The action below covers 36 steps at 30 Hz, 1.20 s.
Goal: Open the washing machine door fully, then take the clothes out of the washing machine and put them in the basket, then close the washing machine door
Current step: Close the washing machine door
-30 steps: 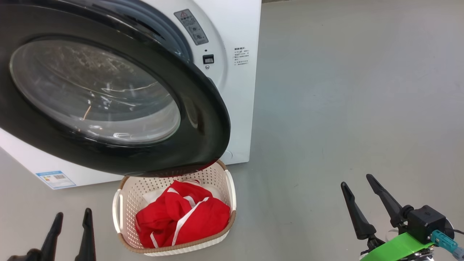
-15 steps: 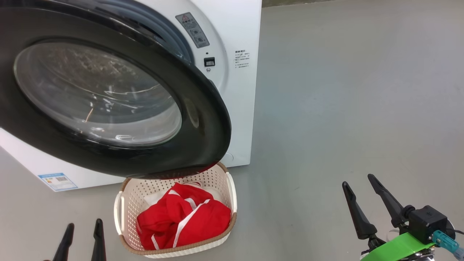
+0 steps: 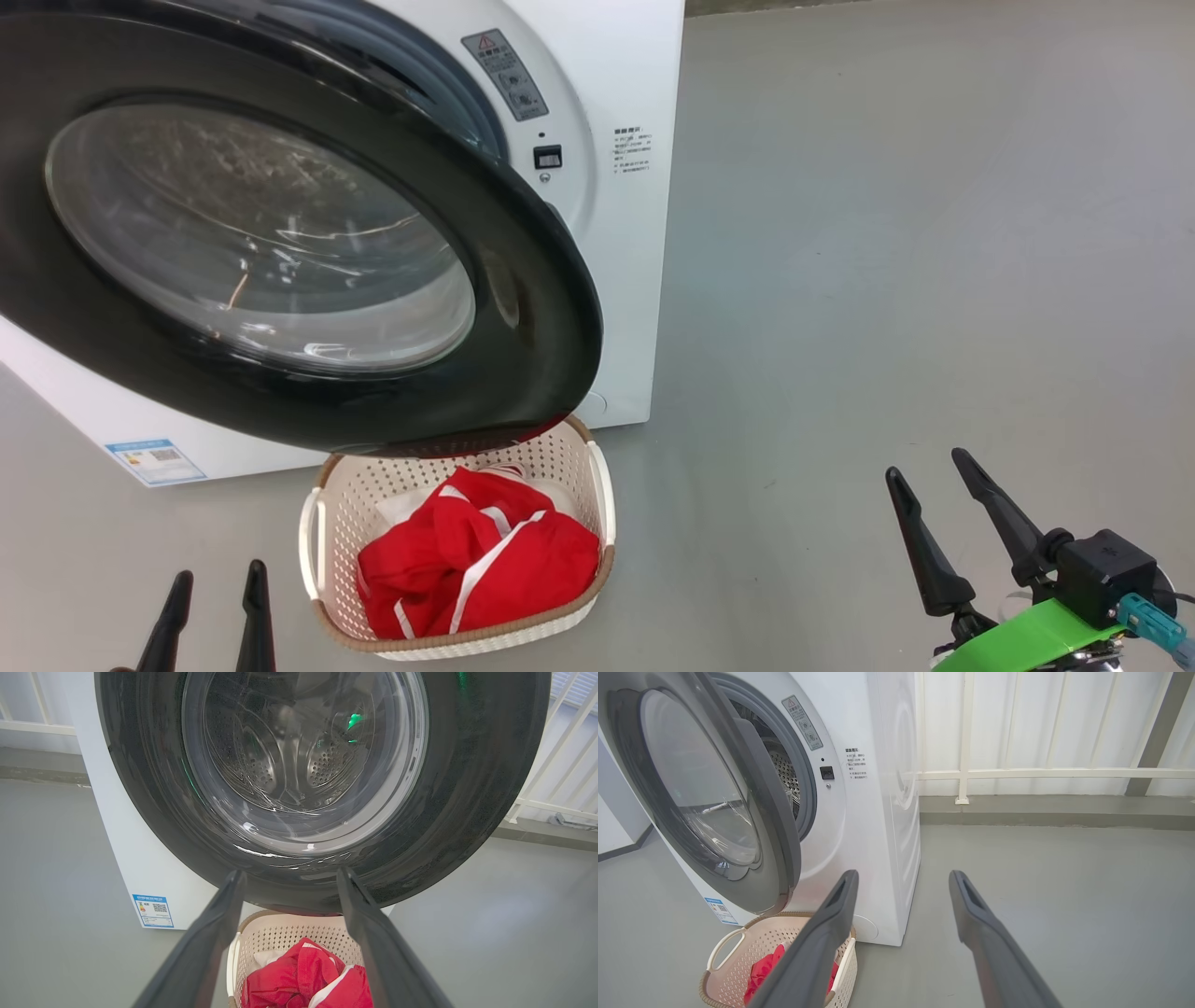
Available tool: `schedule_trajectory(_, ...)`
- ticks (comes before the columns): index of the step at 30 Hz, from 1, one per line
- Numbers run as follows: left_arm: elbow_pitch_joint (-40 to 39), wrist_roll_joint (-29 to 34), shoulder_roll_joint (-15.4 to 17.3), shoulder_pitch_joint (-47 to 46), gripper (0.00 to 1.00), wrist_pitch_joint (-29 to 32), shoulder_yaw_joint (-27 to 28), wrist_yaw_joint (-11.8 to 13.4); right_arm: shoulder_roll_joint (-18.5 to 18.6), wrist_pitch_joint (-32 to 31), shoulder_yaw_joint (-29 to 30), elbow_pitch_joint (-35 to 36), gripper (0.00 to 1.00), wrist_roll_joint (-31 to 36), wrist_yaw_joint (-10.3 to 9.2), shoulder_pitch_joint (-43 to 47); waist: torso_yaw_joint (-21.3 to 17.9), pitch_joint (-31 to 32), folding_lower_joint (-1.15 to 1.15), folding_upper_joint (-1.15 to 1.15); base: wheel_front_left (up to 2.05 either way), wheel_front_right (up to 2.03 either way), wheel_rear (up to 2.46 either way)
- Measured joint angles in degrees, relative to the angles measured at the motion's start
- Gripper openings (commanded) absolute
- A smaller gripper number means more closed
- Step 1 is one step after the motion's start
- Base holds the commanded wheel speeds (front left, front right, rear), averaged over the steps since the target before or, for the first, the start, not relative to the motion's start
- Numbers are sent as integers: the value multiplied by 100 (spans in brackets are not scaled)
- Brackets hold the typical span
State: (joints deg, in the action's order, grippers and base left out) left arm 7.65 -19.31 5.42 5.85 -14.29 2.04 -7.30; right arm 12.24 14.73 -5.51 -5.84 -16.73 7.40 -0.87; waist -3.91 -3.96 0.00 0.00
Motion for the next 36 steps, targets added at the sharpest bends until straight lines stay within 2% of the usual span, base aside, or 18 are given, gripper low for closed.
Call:
schedule_trajectory(6, -20, 0, -1, 0, 100, 0, -14, 0, -2, 0, -2, 10, 100, 0, 0, 0, 26, -3, 0, 0, 0, 0, 0)
schedule_trajectory(7, -26, 1, -1, 0, 100, -1, -14, 0, -4, 0, -5, 23, 90, 0, 0, 0, 31, -7, 0, 0, 0, 0, 0)
schedule_trajectory(10, -48, 13, -1, -1, 100, 0, -37, 0, -3, 0, -67, 33, 22, -2, 0, -3, 59, -14, 0, 0, 0, 0, 0)
schedule_trajectory(11, -53, 18, -1, -1, 100, 0, -47, 0, -3, 0, -101, 35, 7, -7, 0, -8, 73, -16, 0, 0, 0, 0, 0)
schedule_trajectory(12, -58, 18, -2, -3, 100, 0, -60, 0, -4, 0, -123, 38, 0, -8, 0, -18, 92, -19, 0, 0, 0, 0, 0)
schedule_trajectory(23, -157, 107, -7, -18, 100, -1, -230, 0, -129, 0, -681, -11, 0, -70, 0, -456, 447, 17, 0, 0, 0, 0, 0)
schedule_trajectory(36, -240, 208, -112, -19, 100, -1, -449, 0, -332, 0, -1423, -459, 0, -181, 0, -1215, 1020, 34, 0, 0, 0, 0, 0)
